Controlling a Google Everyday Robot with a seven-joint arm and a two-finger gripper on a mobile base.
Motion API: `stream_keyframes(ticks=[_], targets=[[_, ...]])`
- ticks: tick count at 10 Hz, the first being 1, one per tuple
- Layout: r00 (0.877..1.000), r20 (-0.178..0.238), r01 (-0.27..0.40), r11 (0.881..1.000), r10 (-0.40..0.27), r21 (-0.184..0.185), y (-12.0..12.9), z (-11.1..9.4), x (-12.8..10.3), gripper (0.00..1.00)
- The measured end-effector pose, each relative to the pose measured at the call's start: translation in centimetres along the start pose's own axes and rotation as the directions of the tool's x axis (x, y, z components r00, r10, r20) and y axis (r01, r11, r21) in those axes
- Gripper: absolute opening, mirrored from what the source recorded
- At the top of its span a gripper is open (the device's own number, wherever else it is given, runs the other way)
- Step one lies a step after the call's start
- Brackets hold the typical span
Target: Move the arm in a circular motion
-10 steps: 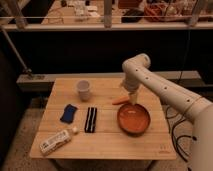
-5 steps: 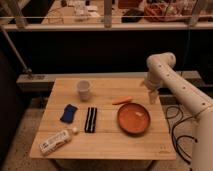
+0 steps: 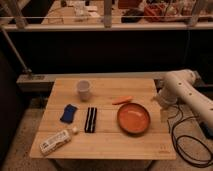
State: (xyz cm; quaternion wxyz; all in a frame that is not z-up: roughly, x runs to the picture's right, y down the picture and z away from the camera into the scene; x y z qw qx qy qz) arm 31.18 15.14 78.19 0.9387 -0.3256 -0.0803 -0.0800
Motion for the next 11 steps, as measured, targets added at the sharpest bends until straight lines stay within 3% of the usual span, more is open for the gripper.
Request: stream_keyframes(ticks=[3, 5, 8, 10, 11], targets=[[0.997, 0.047, 0.057, 0.998, -0.056, -0.015, 5.0, 0.3, -4.3, 0.8], [0.987, 0.073, 0.145, 0.989, -0.144, -0.017, 5.8, 0.3, -9.4, 0.8], [0.951, 0.117, 0.289, 0.957, -0.286, -0.011, 5.6, 0.3, -17.1, 0.8], [0.917, 0.151, 0.372, 0.928, -0.368, 0.001, 5.1, 0.2, -22.0, 0.8], [0.906, 0.17, 0.393, 0.92, -0.388, 0.009, 4.7, 0.1, -23.5, 0.8]])
